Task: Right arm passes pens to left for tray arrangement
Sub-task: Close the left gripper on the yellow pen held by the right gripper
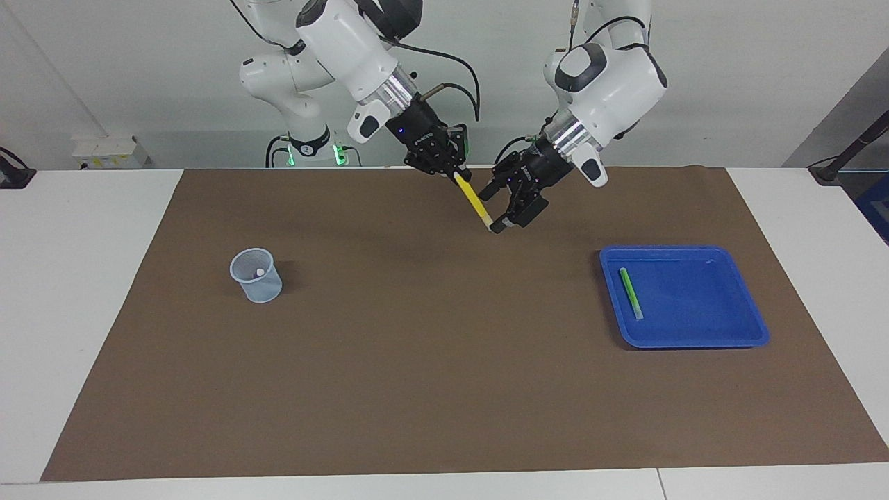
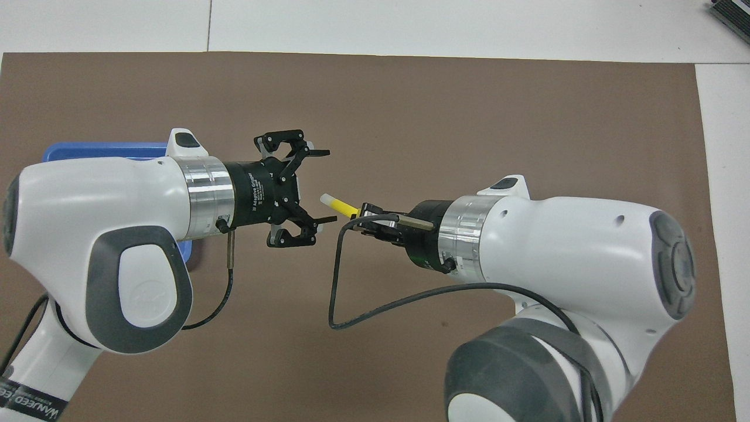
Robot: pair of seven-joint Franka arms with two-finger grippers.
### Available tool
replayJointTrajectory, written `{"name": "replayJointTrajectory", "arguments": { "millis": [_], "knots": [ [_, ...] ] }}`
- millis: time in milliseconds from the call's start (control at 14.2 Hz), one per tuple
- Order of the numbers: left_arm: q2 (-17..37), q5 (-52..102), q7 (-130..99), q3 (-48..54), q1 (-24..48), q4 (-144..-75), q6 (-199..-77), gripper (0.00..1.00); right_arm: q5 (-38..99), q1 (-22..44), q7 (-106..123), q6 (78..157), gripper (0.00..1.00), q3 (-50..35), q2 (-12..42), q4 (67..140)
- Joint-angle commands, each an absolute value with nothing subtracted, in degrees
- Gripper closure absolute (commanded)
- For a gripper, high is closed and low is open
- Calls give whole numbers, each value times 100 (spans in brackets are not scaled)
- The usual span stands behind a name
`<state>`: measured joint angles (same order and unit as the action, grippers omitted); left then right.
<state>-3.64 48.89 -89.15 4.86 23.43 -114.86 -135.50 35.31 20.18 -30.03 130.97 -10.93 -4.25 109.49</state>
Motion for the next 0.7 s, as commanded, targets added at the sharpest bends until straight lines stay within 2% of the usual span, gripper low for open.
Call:
{"name": "replayJointTrajectory", "arguments": {
  "millis": [0,141,282,352,493,564,634],
  "knots": [
    [-624,4975,-9158,413,2592,-11856,-13843,5,3691,2030,-3041,13192,100,-1081,-598,11136],
    [-650,4975,-9158,422,2602,-11883,-13860,14,3691,2030,-3041,13192,100,-1081,-598,11144],
    [-650,4966,-9106,422,2602,-11883,-13843,30,3691,2030,-3041,13201,100,-1081,-598,11136],
    [-650,4966,-9036,413,2593,-11883,-13843,33,3691,2030,-3041,13201,100,-1081,-598,11136],
    [-676,4948,-8878,413,2540,-11874,-13773,34,3691,2030,-3050,13201,100,-1081,-598,11136],
    [-703,4948,-8833,413,2540,-11883,-13772,40,3691,2030,-3050,13192,100,-1081,-598,11136],
    [-703,4948,-8807,413,2540,-11883,-13772,63,3691,2030,-3041,13192,100,-1081,-598,11144]
  ]
}}
